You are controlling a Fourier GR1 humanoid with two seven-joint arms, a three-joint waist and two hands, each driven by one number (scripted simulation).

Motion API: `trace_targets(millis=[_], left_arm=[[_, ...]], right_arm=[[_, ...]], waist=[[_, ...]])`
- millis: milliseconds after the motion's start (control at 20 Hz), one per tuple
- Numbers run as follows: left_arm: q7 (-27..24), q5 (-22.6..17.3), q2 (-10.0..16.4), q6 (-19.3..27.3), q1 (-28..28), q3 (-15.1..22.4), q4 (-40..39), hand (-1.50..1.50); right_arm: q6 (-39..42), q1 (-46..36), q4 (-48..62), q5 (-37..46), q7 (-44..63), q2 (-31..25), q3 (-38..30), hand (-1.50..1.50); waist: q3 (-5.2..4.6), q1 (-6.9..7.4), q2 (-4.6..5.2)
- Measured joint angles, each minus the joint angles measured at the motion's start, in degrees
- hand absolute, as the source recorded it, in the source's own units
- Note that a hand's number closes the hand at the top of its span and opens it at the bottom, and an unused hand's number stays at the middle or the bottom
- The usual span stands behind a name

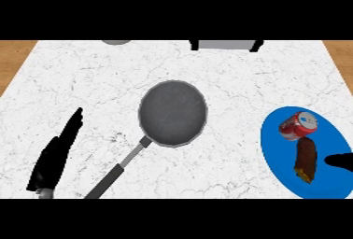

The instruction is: Pick the sweet potato from the plate and place it in the pan

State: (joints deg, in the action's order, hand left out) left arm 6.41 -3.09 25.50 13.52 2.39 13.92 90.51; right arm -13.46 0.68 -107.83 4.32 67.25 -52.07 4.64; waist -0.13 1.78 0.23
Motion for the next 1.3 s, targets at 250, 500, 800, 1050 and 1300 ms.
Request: trace_targets(millis=[250,500,800,1050,1300], left_arm=[[0.65,0.41,-0.06,-0.47,-0.07,-0.22,0.67,0.00],[0.51,1.06,-0.61,-0.42,-0.09,-0.14,0.38,0.00],[0.84,1.30,-0.92,-0.80,0.00,-0.12,0.98,0.00],[0.74,0.75,-0.90,-1.75,-1.17,-1.59,-0.81,0.00],[0.23,1.69,-1.93,-1.37,-1.46,-1.43,-1.67,0.00]], right_arm=[[2.67,-6.33,6.61,-2.56,0.96,1.59,3.78,-1.50],[6.20,-10.25,11.72,-5.62,2.15,1.71,8.29,-1.50],[10.41,-15.94,18.20,-10.02,3.55,1.77,12.08,-1.50],[11.64,-20.12,22.14,-10.85,3.87,4.39,15.48,-1.50],[12.92,-22.94,27.47,-11.58,3.88,5.70,17.88,-1.50]], waist=[[0.04,0.35,0.10],[0.01,0.51,0.18],[0.00,0.68,0.17],[0.02,0.02,0.08],[0.02,-0.22,0.06]])
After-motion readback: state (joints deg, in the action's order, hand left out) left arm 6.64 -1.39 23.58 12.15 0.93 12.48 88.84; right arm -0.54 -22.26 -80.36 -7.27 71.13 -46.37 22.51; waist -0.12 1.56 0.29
